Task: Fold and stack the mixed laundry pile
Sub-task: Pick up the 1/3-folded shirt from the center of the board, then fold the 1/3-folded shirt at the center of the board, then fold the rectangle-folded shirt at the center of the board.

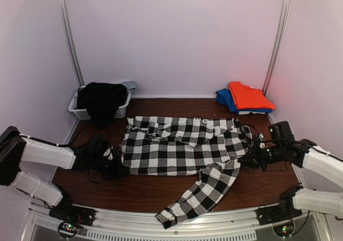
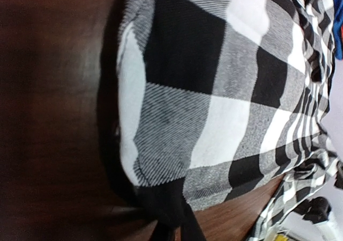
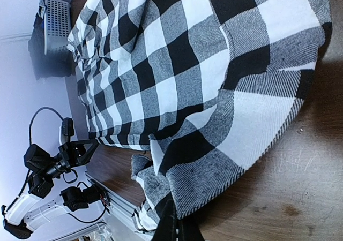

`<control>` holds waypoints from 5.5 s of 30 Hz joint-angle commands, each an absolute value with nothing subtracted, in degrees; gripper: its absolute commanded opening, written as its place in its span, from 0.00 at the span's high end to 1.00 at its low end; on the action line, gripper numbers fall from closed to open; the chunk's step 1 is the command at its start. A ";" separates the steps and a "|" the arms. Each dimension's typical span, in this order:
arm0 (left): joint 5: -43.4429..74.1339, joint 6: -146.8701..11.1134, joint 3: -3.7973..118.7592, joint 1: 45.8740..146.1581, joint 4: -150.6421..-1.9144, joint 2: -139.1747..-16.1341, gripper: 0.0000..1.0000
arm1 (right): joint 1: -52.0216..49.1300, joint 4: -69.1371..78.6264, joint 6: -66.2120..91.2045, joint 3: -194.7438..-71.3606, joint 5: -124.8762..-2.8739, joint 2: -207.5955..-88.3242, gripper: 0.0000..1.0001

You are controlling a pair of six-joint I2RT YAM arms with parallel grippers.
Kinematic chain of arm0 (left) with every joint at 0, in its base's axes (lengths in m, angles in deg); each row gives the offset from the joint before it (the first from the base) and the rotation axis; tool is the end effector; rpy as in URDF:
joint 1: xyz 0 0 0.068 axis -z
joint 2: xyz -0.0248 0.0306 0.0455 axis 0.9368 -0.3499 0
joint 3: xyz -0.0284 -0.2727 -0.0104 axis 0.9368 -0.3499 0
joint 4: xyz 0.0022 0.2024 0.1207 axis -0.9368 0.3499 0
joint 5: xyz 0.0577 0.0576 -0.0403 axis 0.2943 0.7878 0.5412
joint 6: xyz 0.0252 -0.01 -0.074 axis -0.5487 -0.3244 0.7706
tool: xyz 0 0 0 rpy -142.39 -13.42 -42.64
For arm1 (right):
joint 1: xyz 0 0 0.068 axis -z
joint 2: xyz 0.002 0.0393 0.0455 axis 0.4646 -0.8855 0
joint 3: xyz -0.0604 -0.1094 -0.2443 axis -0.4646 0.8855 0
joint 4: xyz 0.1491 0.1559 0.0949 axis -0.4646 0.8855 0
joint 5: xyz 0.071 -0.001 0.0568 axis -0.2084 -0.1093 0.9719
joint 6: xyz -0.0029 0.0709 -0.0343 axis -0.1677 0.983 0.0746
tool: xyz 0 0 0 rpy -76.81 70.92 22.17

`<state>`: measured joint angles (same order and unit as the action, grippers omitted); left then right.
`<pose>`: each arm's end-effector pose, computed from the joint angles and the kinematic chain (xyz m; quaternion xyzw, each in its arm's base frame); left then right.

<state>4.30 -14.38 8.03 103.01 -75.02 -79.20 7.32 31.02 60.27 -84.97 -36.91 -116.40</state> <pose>0.1694 -0.1389 0.1204 -0.2041 0.9149 -0.3386 0.0813 0.1338 0.0906 0.1923 0.1631 0.8850 0.4251 0.0969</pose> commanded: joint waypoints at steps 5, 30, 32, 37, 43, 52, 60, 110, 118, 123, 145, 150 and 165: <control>6.18 -16.90 12.41 102.27 -67.47 -72.99 1.00 | 9.13 36.01 57.69 -88.73 -38.71 -114.08 1.00; 0.17 -32.55 38.54 93.16 -52.73 -89.56 1.00 | 20.52 33.74 46.95 -102.51 -31.83 -131.86 1.00; 0.70 -33.65 41.34 93.16 -51.68 -92.29 1.00 | 20.69 33.09 46.46 -103.12 -31.83 -133.61 1.00; 2.34 -35.65 47.64 92.93 -48.18 -97.44 1.00 | 21.79 32.96 45.13 -103.64 -32.32 -137.03 1.00; 2.04 -36.37 51.06 91.77 -47.79 -101.00 1.00 | 23.69 31.46 43.54 -105.19 -32.81 -142.12 1.00; 1.72 -37.80 55.63 91.41 -46.58 -106.75 1.00 | 24.17 28.19 41.44 -109.70 -31.73 -151.45 1.00; 1.59 -39.03 58.29 91.31 -47.80 -110.62 1.00 | 24.40 28.49 39.53 -111.74 -32.75 -157.80 1.00; 1.24 -64.27 62.00 94.09 -48.17 -96.77 0.02 | 25.83 39.34 29.70 -125.40 -34.25 -157.47 0.46; 5.70 -78.03 58.61 118.11 -47.72 -88.36 0.02 | 25.84 43.31 27.63 -118.90 -32.36 -146.57 0.46; 10.62 -85.43 59.48 134.98 -48.07 -91.64 0.02 | 25.92 42.95 28.53 -113.34 -31.84 -140.63 0.46; 9.87 -92.26 76.07 152.33 -53.42 -122.91 0.26 | 25.86 40.30 29.31 -107.08 -28.99 -135.43 0.47; 11.69 -92.77 77.56 152.32 -52.96 -126.87 0.31 | 25.92 40.18 28.96 -107.25 -28.56 -136.01 0.48; 10.09 -86.07 75.63 145.75 -55.32 -122.72 1.00 | 26.08 41.39 25.55 -111.52 -25.18 -139.18 0.48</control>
